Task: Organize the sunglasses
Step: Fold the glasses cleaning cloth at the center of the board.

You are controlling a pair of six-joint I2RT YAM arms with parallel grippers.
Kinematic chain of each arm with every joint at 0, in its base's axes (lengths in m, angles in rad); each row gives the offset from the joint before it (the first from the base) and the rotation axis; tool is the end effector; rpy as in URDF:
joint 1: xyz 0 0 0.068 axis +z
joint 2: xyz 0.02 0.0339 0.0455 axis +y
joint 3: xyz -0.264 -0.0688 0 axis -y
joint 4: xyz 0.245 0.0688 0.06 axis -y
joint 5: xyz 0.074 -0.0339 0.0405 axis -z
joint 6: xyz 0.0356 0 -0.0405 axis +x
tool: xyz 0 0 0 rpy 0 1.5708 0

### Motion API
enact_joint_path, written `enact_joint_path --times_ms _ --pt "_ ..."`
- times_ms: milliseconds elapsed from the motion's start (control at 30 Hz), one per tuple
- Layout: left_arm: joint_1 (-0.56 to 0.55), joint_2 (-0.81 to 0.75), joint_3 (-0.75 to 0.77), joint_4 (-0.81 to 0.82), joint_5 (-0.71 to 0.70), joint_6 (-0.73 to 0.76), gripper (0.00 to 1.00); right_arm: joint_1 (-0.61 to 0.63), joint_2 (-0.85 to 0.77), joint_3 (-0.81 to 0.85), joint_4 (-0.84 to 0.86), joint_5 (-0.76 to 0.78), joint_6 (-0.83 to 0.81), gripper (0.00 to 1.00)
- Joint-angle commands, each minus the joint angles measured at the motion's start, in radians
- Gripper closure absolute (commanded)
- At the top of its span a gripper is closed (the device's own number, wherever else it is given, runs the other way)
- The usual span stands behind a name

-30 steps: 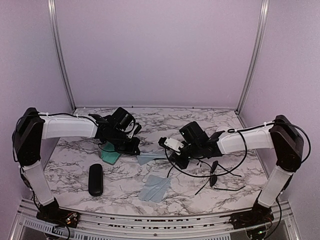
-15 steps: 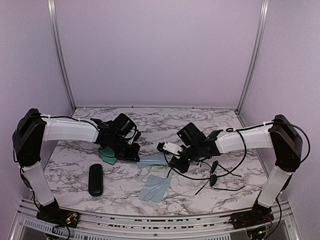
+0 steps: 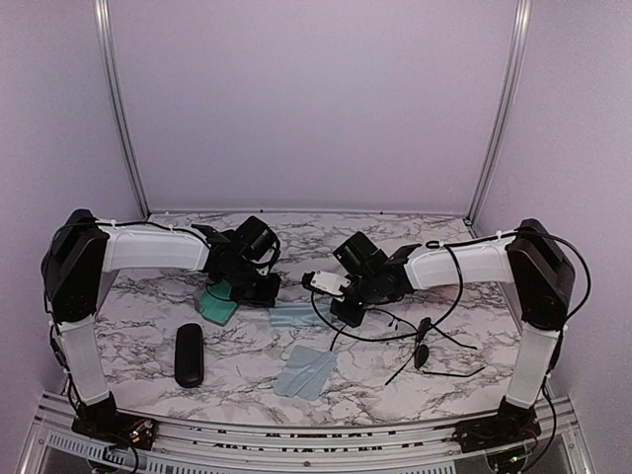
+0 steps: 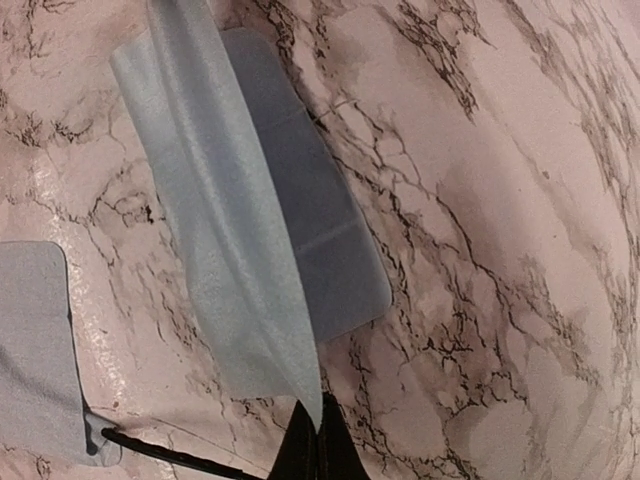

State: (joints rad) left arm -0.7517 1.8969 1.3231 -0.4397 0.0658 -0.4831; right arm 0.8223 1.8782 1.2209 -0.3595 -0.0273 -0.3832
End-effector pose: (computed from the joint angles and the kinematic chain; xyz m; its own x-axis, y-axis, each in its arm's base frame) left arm 0.2912 -0.2754 0.1880 -0.8774 0.1856 -0.4424 0.3379 0.8937 -0.2951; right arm 0.2634 0.2851 0.1697 -0.2593 -0.8283 -0.4966 -0.9048 0.3882 -0.1752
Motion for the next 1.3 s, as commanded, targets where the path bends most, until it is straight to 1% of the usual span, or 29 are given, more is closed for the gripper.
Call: enact_joint_path --times_ms 0,400,800,933,1000,1067,1100,1167,1233,1267 --pt "0.019 0.039 0.048 -0.084 -0.062 0.023 1.0 -0.012 0.05 0.056 -0.06 0.065 -0.032 1.0" --pt "0.03 0.096 0.086 -0.105 -0.047 0.034 1.0 -0.017 0.099 0.085 -0.06 0.082 -0.042 1.0" --pt "0.036 0.126 0.109 -0.099 -0.075 0.022 1.0 -0.022 0.121 0.092 -0.019 0.085 -0.029 1.0" --pt "0.036 0.131 0.108 -0.098 -0.091 0.012 0.96 -0.023 0.125 0.092 0.005 0.091 -0.018 1.0" --pt "0.038 0.124 0.104 -0.095 -0.1 0.005 0.89 -0.024 0.125 0.093 0.022 0.097 -0.004 1.0" --pt "0.038 0.109 0.099 -0.084 -0.104 0.0 0.82 -0.026 0.124 0.098 0.035 0.1 0.01 0.95" --pt "0.038 0.101 0.098 -0.079 -0.11 -0.001 0.79 -0.027 0.123 0.1 0.043 0.098 0.016 0.9" --pt "0.038 0.083 0.104 -0.075 -0.125 -0.001 0.77 -0.029 0.114 0.1 0.066 0.099 0.028 0.79" --pt "0.037 0.064 0.111 -0.075 -0.139 0.001 0.75 -0.029 0.103 0.098 0.096 0.109 0.039 0.66" --pt "0.037 0.052 0.112 -0.073 -0.146 0.002 0.75 -0.03 0.097 0.098 0.105 0.119 0.044 0.61"
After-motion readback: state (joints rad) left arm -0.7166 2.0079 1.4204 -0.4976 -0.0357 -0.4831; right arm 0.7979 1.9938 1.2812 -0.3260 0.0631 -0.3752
